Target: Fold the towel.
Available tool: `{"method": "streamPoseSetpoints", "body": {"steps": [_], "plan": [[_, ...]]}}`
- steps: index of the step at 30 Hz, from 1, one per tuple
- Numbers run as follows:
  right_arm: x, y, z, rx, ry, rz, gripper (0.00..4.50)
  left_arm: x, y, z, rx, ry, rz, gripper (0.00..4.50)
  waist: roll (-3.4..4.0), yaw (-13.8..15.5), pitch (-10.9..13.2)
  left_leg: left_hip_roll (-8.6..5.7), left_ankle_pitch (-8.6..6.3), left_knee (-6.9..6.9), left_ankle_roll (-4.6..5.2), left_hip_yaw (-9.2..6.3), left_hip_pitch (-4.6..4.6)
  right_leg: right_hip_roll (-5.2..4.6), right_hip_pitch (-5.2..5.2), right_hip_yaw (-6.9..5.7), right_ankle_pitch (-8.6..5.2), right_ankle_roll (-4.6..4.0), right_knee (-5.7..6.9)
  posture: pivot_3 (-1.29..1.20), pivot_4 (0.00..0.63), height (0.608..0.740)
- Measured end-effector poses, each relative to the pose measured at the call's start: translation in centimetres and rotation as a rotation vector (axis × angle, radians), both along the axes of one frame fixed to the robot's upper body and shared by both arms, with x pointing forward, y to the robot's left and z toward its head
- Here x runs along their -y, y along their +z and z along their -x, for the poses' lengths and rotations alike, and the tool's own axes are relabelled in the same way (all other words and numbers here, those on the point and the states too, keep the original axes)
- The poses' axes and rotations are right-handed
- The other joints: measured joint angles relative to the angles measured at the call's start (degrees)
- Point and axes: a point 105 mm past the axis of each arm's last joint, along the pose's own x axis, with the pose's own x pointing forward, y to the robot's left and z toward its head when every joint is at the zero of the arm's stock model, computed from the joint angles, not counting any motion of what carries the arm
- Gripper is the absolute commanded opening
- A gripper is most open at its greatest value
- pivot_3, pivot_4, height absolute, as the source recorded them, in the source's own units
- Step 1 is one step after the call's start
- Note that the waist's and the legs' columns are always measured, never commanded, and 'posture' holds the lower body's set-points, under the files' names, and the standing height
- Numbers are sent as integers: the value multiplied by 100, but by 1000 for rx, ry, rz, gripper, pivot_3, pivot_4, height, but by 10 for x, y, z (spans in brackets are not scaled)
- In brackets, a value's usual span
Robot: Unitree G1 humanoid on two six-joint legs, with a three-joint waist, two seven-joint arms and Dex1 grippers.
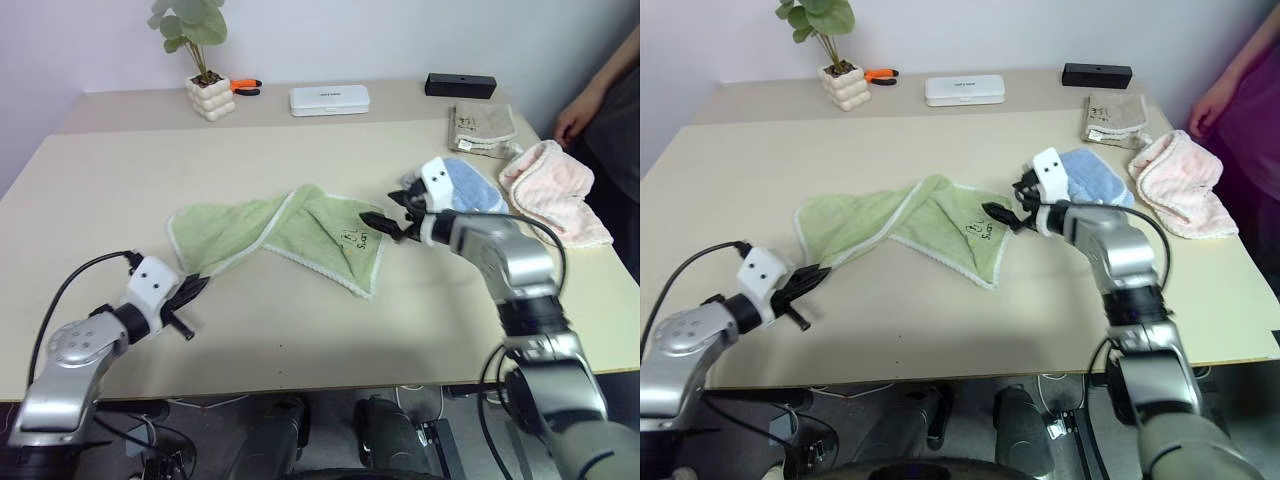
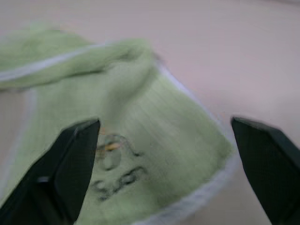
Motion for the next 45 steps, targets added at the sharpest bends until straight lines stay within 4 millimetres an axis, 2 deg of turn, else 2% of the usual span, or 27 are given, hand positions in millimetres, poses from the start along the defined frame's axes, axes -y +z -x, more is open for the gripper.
{"method": "streamPoseSetpoints", "body": {"steps": [6,10,13,20,23,26,29,32,34,35,36,38,39,40,41,45], "plan": [[4,-32,-23,-84,-80,72,4500,3,-1,5,-6,-15,9,80,0,47,0,-1,-1,-3,1,5,0,0,-3,3,5,4,0,0,150,738],[6,-34,-30,-71,-80,127,4500,10,3,9,5,-34,30,80,0,13,0,0,1,-2,-2,5,0,3,-4,4,9,0,5,0,150,738],[4,-35,-32,-65,-80,130,3705,10,0,13,-9,-28,32,0,0,-34,-1,0,1,-2,-2,4,1,4,-4,5,9,-1,7,0,150,738],[3,-34,-32,-61,-51,133,38,12,-1,15,-25,-30,37,0,0,-91,-1,0,2,-3,-4,4,1,6,-7,9,10,0,10,0,150,738],[2,-31,-31,-49,-30,138,38,11,-1,16,-34,-26,45,0,1,-90,0,1,2,-4,-4,4,1,6,-9,10,10,0,10,0,150,738],[7,-24,-33,-6,-35,159,38,9,7,10,-1,-18,49,0,2,-81,0,1,1,-3,-4,5,1,7,-9,10,10,0,10,0,150,738],[15,-5,-41,127,-77,219,38,0,28,-19,102,36,40,0,6,-45,5,0,7,0,-12,3,0,8,-11,9,15,3,14,0,150,738],[23,42,-54,300,-131,257,38,-9,71,-58,285,108,42,0,7,-67,8,0,10,0,-16,6,-1,9,-15,11,29,16,14,0,150,738],[28,86,-60,431,-170,255,38,-22,118,-89,440,202,78,0,-2,-69,14,4,21,3,-34,1,-13,16,-31,9,38,20,19,0,150,738],[29,111,-60,501,-187,235,38,-31,149,-102,533,259,107,0,-8,-68,21,4,31,6,-51,0,-30,18,-49,8,41,19,24,0,150,738],[24,141,-59,584,-184,211,38,-43,185,-107,643,318,138,0,-12,-106,21,7,40,7,-66,-1,-56,21,-72,8,49,21,20,0,150,738],[23,184,-50,709,-176,160,38,-58,236,-100,809,366,172,0,-9,-199,14,7,33,1,-52,10,-58,17,-73,16,47,24,3,0,150,738],[24,195,-46,745,-167,148,38,-64,248,-93,854,377,172,0,-6,-250,6,7,26,-3,-41,11,-53,16,-70,16,47,24,2,0,150,738],[26,199,-42,760,-152,137,38,-70,251,-89,867,380,163,0,-2,-274,3,6,12,-5,-32,13,-41,16,-67,20,47,24,2,0,150,738],[25,198,-37,766,-120,125,38,-75,244,-87,844,376,147,0,0,-293,2,5,7,-8,-29,12,-33,16,-64,24,47,24,1,0,150,738],[17,156,-21,666,48,109,38,-86,174,-83,618,342,136,0,-3,-400,9,3,3,9,-23,12,-53,19,-77,30,49,28,0,0,150,738]]}}
